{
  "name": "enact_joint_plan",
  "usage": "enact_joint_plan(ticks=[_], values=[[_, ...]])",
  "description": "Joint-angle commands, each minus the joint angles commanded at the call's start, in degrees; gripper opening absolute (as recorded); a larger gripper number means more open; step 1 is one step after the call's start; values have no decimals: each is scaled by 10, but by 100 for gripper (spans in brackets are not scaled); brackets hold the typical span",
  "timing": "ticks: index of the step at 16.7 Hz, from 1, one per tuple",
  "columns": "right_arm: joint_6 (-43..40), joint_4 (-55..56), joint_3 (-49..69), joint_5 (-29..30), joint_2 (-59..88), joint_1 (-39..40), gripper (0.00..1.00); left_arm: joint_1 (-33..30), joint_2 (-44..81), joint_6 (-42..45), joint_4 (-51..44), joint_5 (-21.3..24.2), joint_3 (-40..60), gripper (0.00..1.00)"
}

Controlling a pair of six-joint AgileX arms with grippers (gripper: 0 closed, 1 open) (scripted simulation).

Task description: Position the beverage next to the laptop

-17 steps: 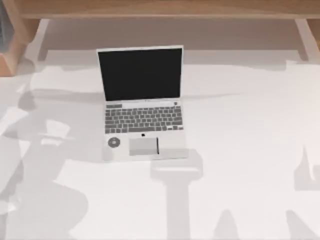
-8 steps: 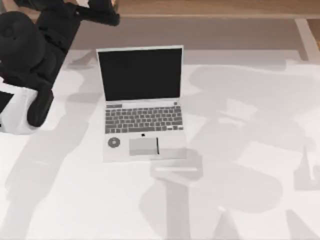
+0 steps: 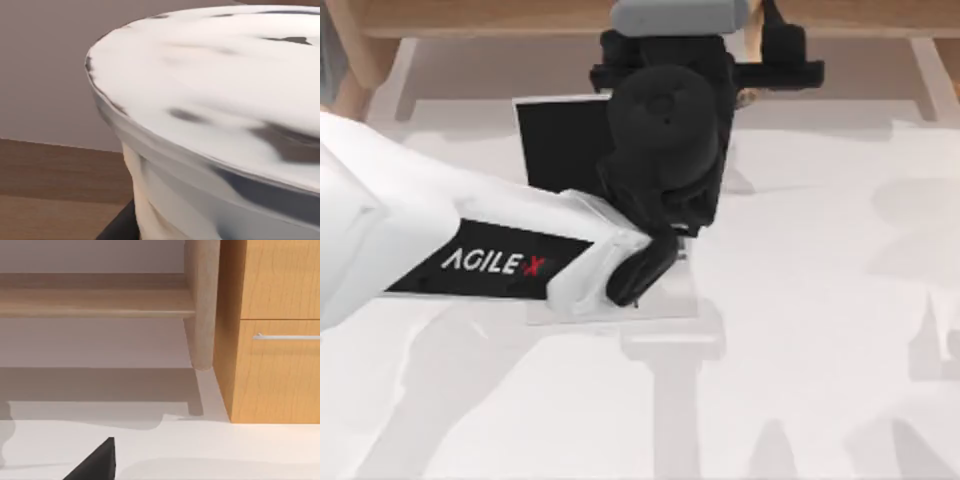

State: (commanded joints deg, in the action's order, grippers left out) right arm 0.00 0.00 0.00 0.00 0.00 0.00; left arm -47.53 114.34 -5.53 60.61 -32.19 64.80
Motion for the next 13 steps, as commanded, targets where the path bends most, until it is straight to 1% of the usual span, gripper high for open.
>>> enact_joint_plan(ticks=[2,4,6,7,9,13], values=[[0,0,0,0,0,0,100,-52,38,-8,-37,-84,25,0],[0,0,0,0,0,0,100,-90,76,-15,-71,-157,44,0],[0,0,0,0,0,0,100,-117,109,-20,-101,-213,57,0],[0,0,0,0,0,0,100,-126,122,-22,-113,-233,62,0],[0,0,0,0,0,0,100,-135,138,-23,-126,-255,67,0],[0,0,0,0,0,0,100,-137,140,-24,-129,-258,68,0]])
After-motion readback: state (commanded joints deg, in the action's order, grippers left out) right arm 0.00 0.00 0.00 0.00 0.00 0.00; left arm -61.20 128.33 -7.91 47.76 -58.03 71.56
